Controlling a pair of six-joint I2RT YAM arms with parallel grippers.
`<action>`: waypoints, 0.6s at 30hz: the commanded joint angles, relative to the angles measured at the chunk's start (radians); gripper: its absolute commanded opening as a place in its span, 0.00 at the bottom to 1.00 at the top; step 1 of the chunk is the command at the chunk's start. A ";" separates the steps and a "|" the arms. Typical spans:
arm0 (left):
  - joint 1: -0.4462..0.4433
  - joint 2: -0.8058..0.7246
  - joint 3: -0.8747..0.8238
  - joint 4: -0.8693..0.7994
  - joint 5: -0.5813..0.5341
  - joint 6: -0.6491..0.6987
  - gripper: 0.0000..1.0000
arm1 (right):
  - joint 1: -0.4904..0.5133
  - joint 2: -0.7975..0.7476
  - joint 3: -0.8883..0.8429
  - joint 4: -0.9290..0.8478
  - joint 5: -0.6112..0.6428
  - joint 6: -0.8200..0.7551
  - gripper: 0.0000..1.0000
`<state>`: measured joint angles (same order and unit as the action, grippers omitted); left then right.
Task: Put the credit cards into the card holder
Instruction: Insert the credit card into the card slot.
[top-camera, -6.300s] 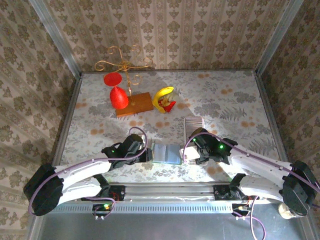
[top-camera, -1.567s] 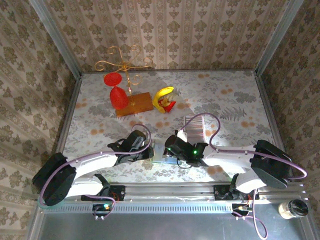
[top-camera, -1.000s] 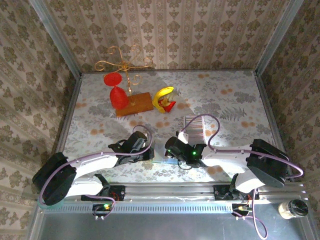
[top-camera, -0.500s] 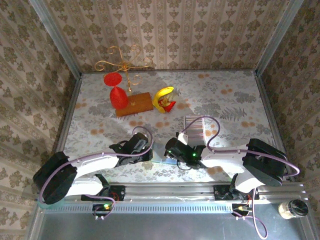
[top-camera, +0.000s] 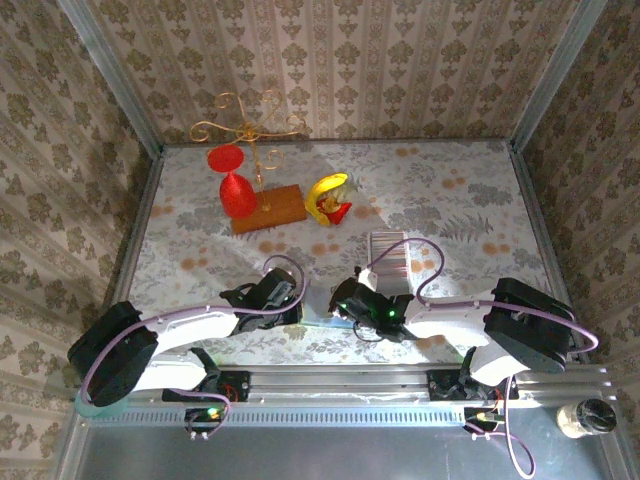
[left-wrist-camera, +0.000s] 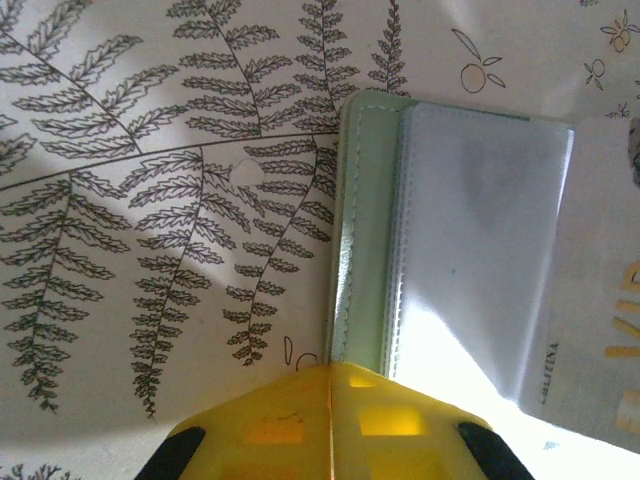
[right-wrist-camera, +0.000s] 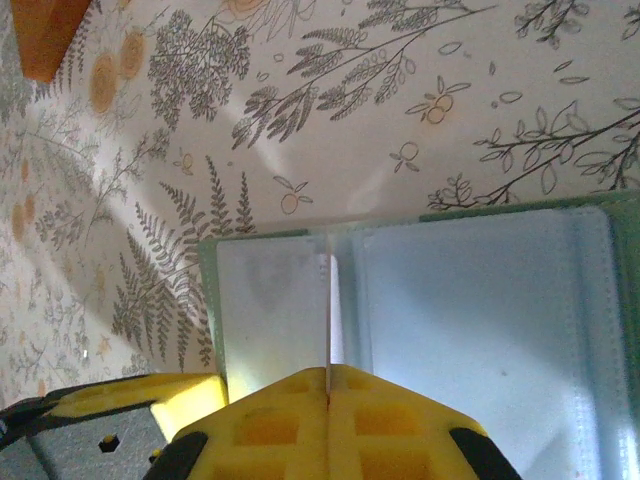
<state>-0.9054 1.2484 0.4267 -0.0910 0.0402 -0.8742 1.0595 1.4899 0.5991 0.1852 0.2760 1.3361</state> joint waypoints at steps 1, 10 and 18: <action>-0.019 0.008 -0.027 -0.021 0.001 -0.017 0.07 | 0.008 -0.009 -0.015 0.038 -0.013 0.023 0.00; -0.025 -0.004 -0.032 -0.029 -0.014 -0.023 0.06 | 0.013 -0.006 -0.025 0.044 -0.028 0.059 0.00; -0.026 -0.010 -0.033 -0.032 -0.016 -0.026 0.06 | 0.014 -0.002 -0.037 -0.011 -0.056 0.074 0.00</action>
<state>-0.9218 1.2415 0.4191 -0.0803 0.0177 -0.8867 1.0649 1.4899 0.5819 0.2073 0.2451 1.3884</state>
